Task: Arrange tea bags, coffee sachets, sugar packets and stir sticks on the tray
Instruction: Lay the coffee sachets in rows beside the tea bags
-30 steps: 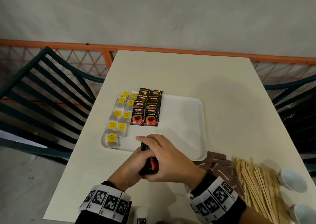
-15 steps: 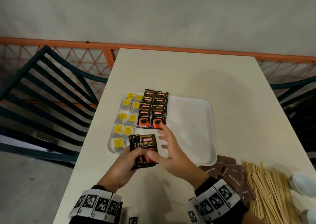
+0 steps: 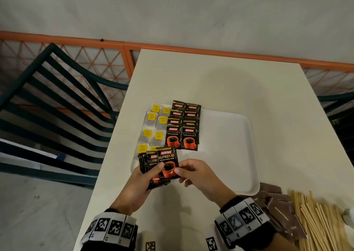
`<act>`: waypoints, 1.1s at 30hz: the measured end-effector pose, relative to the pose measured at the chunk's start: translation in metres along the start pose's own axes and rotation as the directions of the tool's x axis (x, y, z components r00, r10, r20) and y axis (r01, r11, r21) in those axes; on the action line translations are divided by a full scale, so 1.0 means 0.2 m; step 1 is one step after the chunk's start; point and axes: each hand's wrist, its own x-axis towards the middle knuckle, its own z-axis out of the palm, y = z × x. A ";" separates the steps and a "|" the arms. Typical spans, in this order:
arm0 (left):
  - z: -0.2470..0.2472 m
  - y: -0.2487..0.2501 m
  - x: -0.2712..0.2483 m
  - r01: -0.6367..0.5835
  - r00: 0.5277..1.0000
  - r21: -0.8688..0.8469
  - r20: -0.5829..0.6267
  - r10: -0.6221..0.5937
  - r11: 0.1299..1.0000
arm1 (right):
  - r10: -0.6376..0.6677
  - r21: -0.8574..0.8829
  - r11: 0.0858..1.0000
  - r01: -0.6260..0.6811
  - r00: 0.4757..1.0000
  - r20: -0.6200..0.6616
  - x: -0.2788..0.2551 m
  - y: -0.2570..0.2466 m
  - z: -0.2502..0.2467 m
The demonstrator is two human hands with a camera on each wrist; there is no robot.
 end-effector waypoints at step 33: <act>-0.12 0.03 0.05 0.053 0.993 -0.186 -0.094 -0.072 0.981 | -0.039 -0.181 0.982 -0.046 0.898 -0.439 0.35 0.02 0.07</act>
